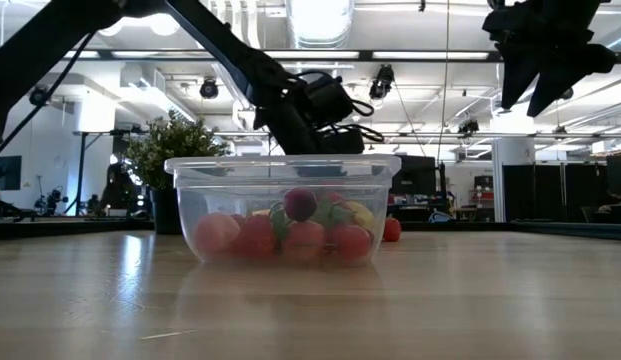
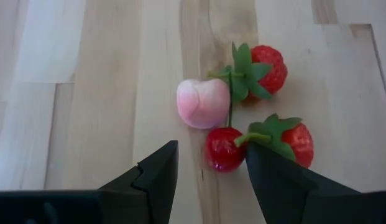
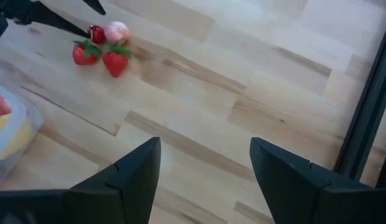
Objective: Pick and placing Produce into tupperware
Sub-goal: Put the red cherry into the transparent container, then put the red strawberry into the transparent container
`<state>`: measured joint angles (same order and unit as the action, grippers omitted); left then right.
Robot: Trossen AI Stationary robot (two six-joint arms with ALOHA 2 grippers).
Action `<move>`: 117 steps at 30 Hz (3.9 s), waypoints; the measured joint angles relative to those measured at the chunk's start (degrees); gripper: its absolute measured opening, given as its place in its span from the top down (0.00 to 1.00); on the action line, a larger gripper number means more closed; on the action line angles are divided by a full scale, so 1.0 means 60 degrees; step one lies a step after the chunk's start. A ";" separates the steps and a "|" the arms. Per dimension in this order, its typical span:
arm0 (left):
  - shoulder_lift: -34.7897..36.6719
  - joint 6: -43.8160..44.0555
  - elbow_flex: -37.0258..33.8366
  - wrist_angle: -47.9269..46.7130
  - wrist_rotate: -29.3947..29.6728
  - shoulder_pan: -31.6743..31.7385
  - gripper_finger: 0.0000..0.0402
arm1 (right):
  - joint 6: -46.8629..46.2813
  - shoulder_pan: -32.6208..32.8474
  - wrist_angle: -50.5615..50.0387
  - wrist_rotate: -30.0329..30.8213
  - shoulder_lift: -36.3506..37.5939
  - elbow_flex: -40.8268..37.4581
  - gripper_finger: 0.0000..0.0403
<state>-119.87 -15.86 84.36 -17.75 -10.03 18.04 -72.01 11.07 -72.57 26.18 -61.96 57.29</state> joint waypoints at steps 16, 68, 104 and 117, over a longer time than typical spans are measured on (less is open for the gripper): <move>-0.0266 0.0062 -0.0006 0.0675 -0.0039 -0.0069 0.57 | -0.0066 0.0000 -0.0019 -0.0002 -0.0006 -0.0028 0.41; 0.3610 0.4034 -0.0312 -0.2760 -0.0505 -0.1919 0.77 | 0.0319 0.0000 0.0104 -0.0308 -0.0010 -0.0057 0.42; 0.6089 0.7813 -0.1622 -0.3240 0.3028 -0.4178 0.48 | 0.5767 -0.3684 0.5924 -0.3905 -0.4420 -0.0126 0.42; 0.6712 0.7799 -0.1636 -0.4636 0.3509 -0.3748 0.48 | 0.6689 -0.4036 0.6434 -0.4063 -0.6680 0.1126 0.36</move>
<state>-79.60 30.94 74.54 -45.57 11.03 -4.45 -31.87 -13.15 -33.96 1.80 -102.04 64.04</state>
